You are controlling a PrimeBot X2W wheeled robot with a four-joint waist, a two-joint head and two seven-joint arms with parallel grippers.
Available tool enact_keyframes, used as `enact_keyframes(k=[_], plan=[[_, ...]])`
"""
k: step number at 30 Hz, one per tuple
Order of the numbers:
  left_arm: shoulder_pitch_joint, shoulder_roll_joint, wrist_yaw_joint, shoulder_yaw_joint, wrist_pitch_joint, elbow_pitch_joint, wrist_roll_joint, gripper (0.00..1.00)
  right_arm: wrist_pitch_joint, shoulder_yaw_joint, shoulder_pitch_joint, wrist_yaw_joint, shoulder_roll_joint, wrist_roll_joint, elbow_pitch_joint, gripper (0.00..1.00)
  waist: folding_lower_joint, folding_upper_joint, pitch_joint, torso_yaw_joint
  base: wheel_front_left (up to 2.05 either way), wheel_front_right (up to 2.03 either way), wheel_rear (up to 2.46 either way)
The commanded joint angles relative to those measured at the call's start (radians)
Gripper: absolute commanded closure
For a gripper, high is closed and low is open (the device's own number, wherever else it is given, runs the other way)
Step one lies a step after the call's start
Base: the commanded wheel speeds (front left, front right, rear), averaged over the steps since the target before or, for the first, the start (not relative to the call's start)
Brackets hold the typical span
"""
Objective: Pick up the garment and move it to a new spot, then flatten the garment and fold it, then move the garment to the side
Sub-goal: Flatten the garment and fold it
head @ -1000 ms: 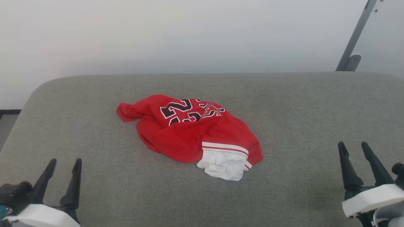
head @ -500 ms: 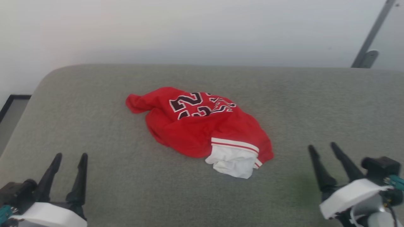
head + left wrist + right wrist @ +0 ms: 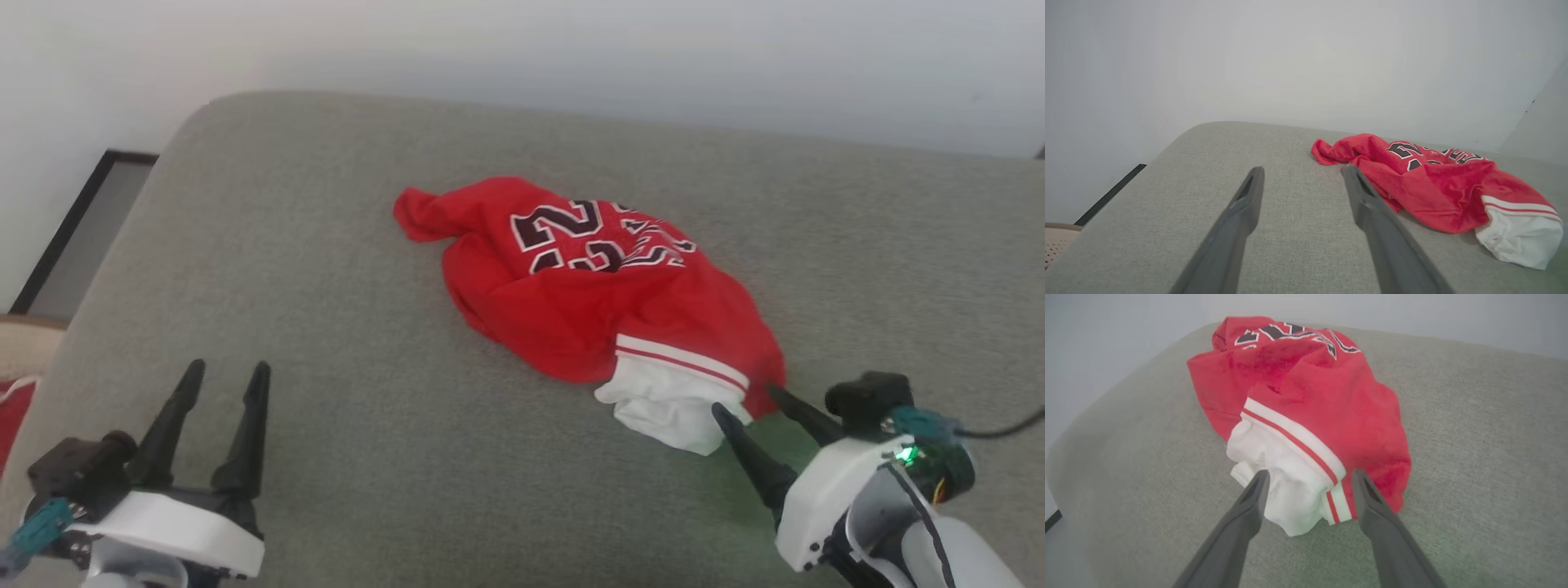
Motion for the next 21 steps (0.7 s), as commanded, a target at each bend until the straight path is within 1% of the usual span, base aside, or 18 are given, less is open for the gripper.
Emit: enact_keyframes(k=[1,2,3,7,11,17,18,20,21], plan=[[-0.017,-0.003,-0.006,-0.002,-0.004,0.006,0.006,0.00,0.020,0.003,-0.018,0.000,-0.010,-0.018,0.002,0.00,0.0000,-0.0001,0.024,0.027,0.00,0.00,0.00],[-0.032,-0.021,-0.015,-0.006,-0.004,0.013,0.009,0.00,0.053,0.015,-0.033,0.000,-0.011,-0.037,0.005,0.00,0.0000,-0.0001,0.040,0.046,0.00,0.00,0.00],[-0.032,-0.021,-0.015,-0.006,-0.004,0.013,0.009,0.00,0.053,0.015,-0.033,0.000,-0.011,-0.037,0.005,0.00,0.0000,-0.0001,0.040,0.046,0.00,0.00,0.00],[-0.058,-0.053,-0.035,-0.017,-0.004,0.038,0.025,0.00,0.124,0.032,-0.064,0.000,-0.026,-0.099,0.031,0.00,0.0000,-0.0001,0.064,0.083,0.00,0.00,0.00],[-0.076,-0.083,-0.054,-0.017,-0.004,0.063,0.040,0.00,0.183,0.068,-0.088,0.000,-0.033,-0.129,0.068,0.00,0.0000,-0.0001,0.077,0.113,0.00,0.00,0.00],[-0.083,-0.116,-0.079,-0.004,-0.004,0.094,0.059,0.00,0.258,0.098,-0.108,0.000,-0.026,-0.157,0.147,0.00,0.0000,-0.0001,0.076,0.134,0.00,0.00,0.00],[-0.082,-0.120,-0.083,-0.001,-0.004,0.098,0.059,0.00,0.267,0.104,-0.112,0.000,-0.031,-0.161,0.155,0.09,0.0000,-0.0001,0.075,0.134,0.00,0.00,0.00],[-0.079,-0.125,-0.089,0.009,-0.004,0.104,0.059,0.00,0.260,0.100,-0.116,0.000,-0.027,-0.152,0.162,1.00,0.0000,-0.0001,0.070,0.132,0.00,0.00,0.00],[-0.075,-0.126,-0.092,0.015,-0.004,0.107,0.061,0.00,0.256,0.097,-0.122,0.000,-0.026,-0.152,0.160,1.00,0.0000,-0.0001,0.066,0.128,0.00,0.00,0.00]])
